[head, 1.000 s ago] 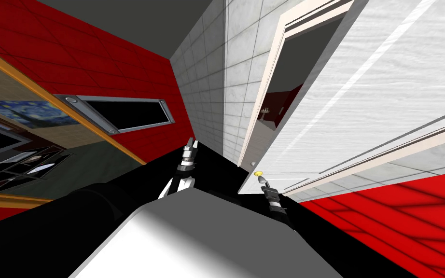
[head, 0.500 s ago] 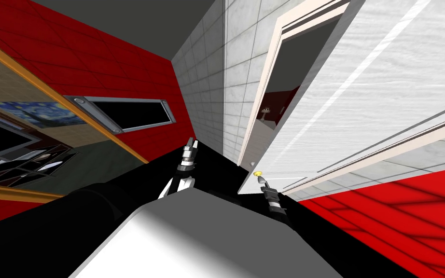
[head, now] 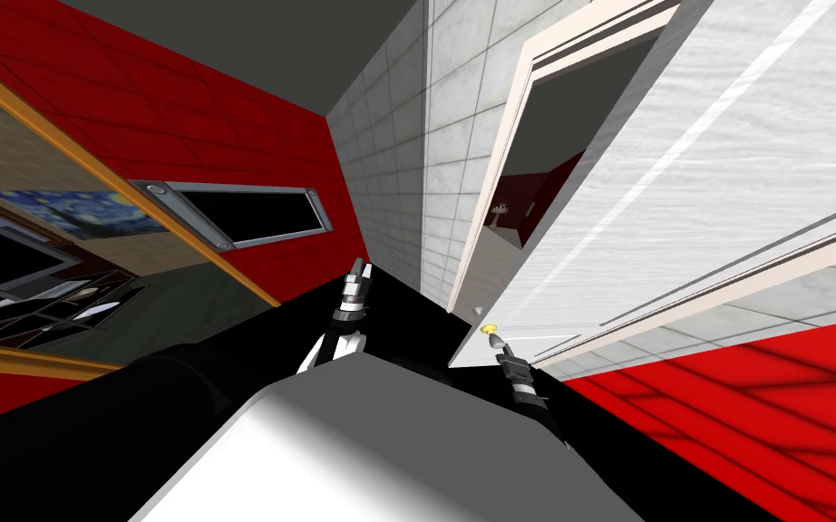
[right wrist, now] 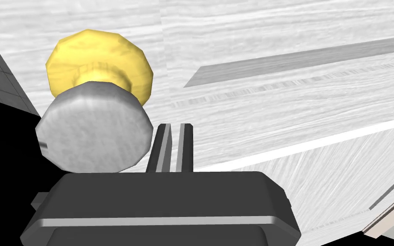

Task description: Pull the door open

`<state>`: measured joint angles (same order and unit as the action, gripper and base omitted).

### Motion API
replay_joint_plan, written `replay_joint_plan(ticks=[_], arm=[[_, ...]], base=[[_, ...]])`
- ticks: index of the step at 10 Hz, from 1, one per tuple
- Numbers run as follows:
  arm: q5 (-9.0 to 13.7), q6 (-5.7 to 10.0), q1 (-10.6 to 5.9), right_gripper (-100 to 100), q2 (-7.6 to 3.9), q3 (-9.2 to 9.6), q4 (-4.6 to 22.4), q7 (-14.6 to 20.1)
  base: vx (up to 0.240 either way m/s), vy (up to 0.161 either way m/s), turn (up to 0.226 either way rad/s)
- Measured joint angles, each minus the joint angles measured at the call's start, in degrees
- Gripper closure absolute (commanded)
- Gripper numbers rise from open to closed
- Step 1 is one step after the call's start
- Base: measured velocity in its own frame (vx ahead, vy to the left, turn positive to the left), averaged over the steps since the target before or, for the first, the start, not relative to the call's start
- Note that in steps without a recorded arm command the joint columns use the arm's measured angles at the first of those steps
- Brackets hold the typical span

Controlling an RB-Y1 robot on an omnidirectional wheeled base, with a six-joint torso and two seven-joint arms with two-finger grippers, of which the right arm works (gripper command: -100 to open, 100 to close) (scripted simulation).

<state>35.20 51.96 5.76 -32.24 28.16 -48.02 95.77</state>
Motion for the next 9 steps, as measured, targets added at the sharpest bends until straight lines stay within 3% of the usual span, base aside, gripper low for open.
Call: replay_joint_plan(ticks=[1, 6, 7, 9], arm=[[0.20, -0.43, 0.12, 100, -0.27, -0.21, 0.29, 0.18], [0.13, -0.36, 0.07, 100, -0.17, -0.16, 0.29, 0.00], [0.13, -0.37, 0.08, -100, -0.17, -0.16, 0.30, 0.00], [-0.12, 0.58, 0.08, -100, -0.92, 0.31, 0.22, 0.39]], base=[[0.000, -0.027, 0.008], [-0.005, -0.010, 0.006], [-0.091, -0.034, 0.121], [-0.163, -0.083, 0.106]])
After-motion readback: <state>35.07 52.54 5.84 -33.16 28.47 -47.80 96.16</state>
